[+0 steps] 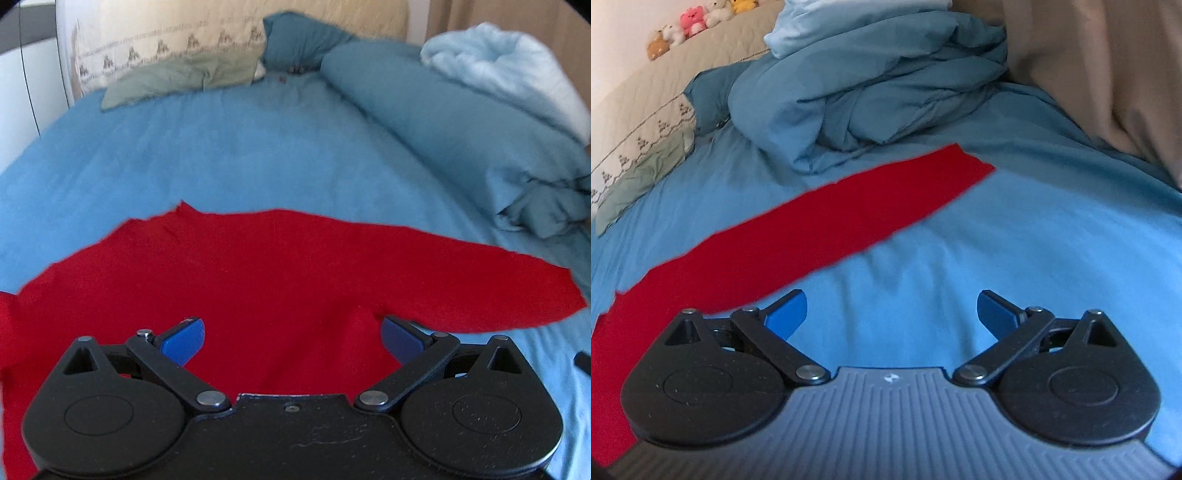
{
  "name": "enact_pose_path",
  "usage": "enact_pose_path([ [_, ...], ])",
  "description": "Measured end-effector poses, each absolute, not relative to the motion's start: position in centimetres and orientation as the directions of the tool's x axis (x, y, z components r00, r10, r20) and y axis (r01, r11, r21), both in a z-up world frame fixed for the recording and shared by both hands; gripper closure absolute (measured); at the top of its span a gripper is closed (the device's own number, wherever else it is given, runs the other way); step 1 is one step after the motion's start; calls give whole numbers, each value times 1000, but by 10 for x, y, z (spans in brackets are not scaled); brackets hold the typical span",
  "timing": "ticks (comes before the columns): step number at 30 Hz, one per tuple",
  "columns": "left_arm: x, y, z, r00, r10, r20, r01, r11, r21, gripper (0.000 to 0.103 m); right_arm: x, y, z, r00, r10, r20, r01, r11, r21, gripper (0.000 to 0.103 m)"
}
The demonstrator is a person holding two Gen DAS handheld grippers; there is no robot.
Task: Fold small clothes
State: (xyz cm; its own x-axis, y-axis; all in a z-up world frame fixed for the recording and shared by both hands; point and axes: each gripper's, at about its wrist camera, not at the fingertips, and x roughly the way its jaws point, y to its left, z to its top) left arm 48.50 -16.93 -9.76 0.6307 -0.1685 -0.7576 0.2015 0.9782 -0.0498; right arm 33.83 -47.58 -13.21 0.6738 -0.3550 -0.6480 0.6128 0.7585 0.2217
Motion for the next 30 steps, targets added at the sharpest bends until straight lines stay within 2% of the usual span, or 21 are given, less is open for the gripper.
enact_pose_path([
  [5,534,-195,-135,594,-136,-793,184,982,-30,0,388,-506,-160,668,-370,-646,620,757,207,0],
  [9,566,-208,-158,570,-154,-807,159,984,-76,1,413,-528,-185,659,-356,-663,640,729,244,15],
  [11,582,-214,-168,550,-156,-820,158,984,-81,2,421,-534,-190,670,-378,-639,647,720,253,15],
  [14,598,-223,-181,533,-124,-837,157,986,-47,2,430,-543,-192,674,-404,-618,662,703,262,22],
  [17,608,-229,-187,543,-95,-834,167,986,-4,0,436,-552,-191,662,-430,-614,685,680,263,35],
  [18,609,-229,-187,543,-94,-835,166,986,-4,0,439,-553,-190,656,-437,-615,691,676,256,44],
  [19,609,-227,-187,540,-99,-836,165,986,-10,0,442,-555,-189,647,-444,-620,697,675,243,58],
  [22,611,-218,-180,536,-120,-836,177,984,-28,1,448,-560,-178,631,-447,-634,717,647,259,82],
  [26,608,-186,-154,576,-124,-808,152,988,-43,2,454,-544,-140,694,-431,-577,676,666,316,83],
  [30,604,-125,-120,616,-123,-778,87,992,-88,2,480,-486,-84,817,-340,-466,521,782,342,83],
])
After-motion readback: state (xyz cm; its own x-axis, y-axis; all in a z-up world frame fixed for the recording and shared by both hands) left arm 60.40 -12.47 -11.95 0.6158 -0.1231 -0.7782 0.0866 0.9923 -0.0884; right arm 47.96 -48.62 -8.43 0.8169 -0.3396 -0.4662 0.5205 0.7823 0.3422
